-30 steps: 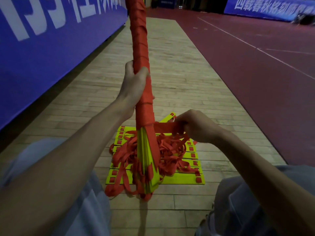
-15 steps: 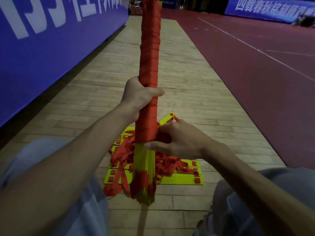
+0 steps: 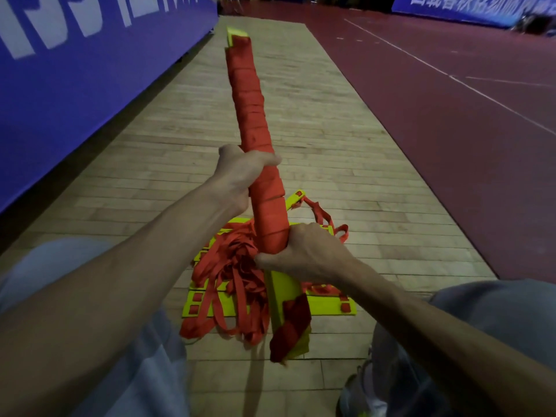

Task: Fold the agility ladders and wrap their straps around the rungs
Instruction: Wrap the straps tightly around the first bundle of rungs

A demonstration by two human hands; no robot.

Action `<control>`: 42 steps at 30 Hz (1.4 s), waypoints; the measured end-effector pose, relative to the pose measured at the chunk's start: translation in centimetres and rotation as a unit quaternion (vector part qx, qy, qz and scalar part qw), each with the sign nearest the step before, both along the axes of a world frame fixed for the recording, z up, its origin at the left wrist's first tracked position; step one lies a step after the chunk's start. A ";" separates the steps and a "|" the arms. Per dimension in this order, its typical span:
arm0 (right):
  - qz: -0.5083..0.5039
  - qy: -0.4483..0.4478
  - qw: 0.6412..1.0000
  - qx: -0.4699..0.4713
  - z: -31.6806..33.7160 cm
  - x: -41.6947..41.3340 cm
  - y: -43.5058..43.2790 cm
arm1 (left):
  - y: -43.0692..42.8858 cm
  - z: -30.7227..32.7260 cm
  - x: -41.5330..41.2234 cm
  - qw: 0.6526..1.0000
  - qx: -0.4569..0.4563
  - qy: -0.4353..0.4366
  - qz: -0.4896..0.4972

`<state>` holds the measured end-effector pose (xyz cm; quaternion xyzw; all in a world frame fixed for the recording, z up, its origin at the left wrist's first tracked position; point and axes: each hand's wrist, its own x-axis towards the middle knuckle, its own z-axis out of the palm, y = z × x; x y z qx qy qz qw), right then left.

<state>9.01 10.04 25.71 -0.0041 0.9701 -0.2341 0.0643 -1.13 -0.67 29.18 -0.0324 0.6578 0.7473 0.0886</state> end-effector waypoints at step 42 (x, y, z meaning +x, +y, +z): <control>0.052 -0.079 0.961 -0.258 3.2 -2.4 1.9 | -1.4 2.8 -0.1 0.996 0.001 0.081 0.040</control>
